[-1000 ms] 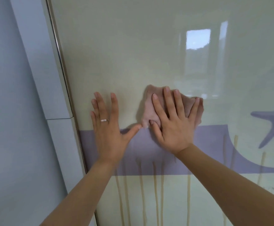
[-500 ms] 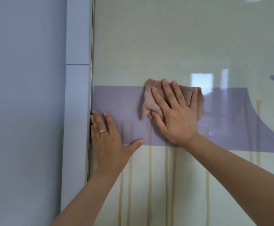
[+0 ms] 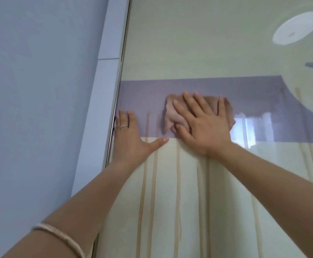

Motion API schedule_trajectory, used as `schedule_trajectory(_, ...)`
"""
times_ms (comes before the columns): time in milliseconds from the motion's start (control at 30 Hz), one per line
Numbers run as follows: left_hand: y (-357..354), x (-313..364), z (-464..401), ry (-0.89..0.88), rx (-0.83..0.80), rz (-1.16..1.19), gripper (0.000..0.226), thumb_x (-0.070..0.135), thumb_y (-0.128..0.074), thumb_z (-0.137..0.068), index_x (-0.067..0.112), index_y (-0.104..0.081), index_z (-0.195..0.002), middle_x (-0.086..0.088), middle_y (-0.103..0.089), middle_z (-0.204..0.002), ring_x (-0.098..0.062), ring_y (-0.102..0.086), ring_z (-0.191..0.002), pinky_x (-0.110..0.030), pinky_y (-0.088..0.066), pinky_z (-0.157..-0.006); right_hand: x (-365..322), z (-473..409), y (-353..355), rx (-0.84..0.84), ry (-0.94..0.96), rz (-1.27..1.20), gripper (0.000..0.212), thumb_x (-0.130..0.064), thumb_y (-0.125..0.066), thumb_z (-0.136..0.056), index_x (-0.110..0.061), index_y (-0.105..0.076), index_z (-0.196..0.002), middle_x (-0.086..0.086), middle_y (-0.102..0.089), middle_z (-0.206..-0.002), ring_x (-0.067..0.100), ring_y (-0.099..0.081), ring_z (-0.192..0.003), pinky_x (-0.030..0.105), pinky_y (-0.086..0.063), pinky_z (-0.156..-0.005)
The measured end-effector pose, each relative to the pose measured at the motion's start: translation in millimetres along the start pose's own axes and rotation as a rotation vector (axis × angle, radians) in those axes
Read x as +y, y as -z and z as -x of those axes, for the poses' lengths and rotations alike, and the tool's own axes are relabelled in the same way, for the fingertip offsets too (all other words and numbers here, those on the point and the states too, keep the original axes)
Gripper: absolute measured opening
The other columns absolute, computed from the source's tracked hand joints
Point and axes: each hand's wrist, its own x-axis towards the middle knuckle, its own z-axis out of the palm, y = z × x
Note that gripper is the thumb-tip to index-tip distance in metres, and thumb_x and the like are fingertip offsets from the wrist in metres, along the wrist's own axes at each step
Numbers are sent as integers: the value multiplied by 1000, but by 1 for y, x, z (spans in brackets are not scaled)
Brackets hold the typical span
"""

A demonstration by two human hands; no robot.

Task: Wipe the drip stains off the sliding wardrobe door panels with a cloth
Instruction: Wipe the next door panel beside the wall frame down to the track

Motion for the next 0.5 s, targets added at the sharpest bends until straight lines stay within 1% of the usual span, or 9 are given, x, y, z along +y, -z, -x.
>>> schedule_trajectory(67, 0, 0, 0, -3, -6, 4, 121, 65, -66, -66, 8, 1, -149, -8, 11, -157, -18, 10, -144, -32, 0, -117, 10, -19, 5, 14, -85, -1, 80, -59, 3, -78, -37, -16, -153, -6, -9, -162, 17, -4, -149, 59, 8, -112)
schedule_trajectory(100, 0, -1, 1, -7, -9, 10, 120, 64, -66, -67, 9, 2, -149, -7, 12, -157, -16, 11, -144, -32, 0, -117, 7, -17, 2, 52, -124, -1, 79, -58, 1, -80, -36, -19, -153, -4, -11, -162, 19, -5, -149, 60, 8, -111)
schedule_trajectory(167, -3, -4, 1, -10, -11, 26, 120, 64, -66, -67, 10, 2, -149, -7, 13, -157, -15, 12, -144, -30, 1, -117, -5, 4, -10, 120, -116, 0, 70, -55, -12, -88, -29, -34, -149, 2, -25, -159, 25, -20, -147, 62, 2, -110)
schedule_trajectory(233, -5, -5, 0, -18, -1, 26, 118, 62, -67, -68, 9, 1, -149, -8, 11, -157, -17, 12, -144, -30, 2, -117, -15, 28, -20, 135, -18, 11, 62, -52, -26, -91, -25, -46, -143, 7, -39, -152, 30, -35, -141, 65, -6, -108)
schedule_trajectory(267, -5, -5, 0, -17, -1, 19, 117, 61, -66, -69, 9, 1, -149, -9, 11, -157, -17, 12, -144, -29, 3, -116, -14, 33, -19, 119, 40, 25, 61, -51, -28, -91, -26, -47, -142, 7, -41, -151, 30, -37, -139, 68, -10, -107)
schedule_trajectory(333, -3, -5, 0, -9, -5, 12, 118, 62, -66, -69, 10, 2, -149, -8, 12, -157, -16, 13, -144, -27, 5, -114, -1, 22, -6, 59, 71, 2, 65, -55, -20, -89, -30, -39, -146, 4, -34, -155, 27, -30, -143, 68, -6, -108)
schedule_trajectory(400, 0, -3, 1, -4, -12, 19, 119, 63, -66, -68, 10, 3, -149, -7, 13, -157, -15, 14, -143, -27, 5, -114, 9, 9, 2, 20, -50, -11, 74, -58, -5, -83, -35, -24, -151, -2, -17, -161, 21, -12, -149, 62, 6, -111)
schedule_trajectory(433, 0, -3, 1, -1, -12, 22, 119, 63, -66, -68, 10, 3, -149, -7, 13, -157, -15, 14, -143, -27, 5, -115, 10, 9, 1, 40, -120, -10, 77, -58, -1, -82, -35, -21, -152, -3, -13, -162, 19, -7, -149, 60, 9, -111)
schedule_trajectory(500, 0, -3, 3, 1, -5, 29, 119, 62, -67, -68, 9, 2, -149, -8, 13, -157, -16, 14, -143, -29, 4, -116, 1, 21, -7, 120, -193, -13, 73, -56, -7, -86, -31, -27, -152, 1, -18, -161, 22, -12, -148, 61, 7, -110)
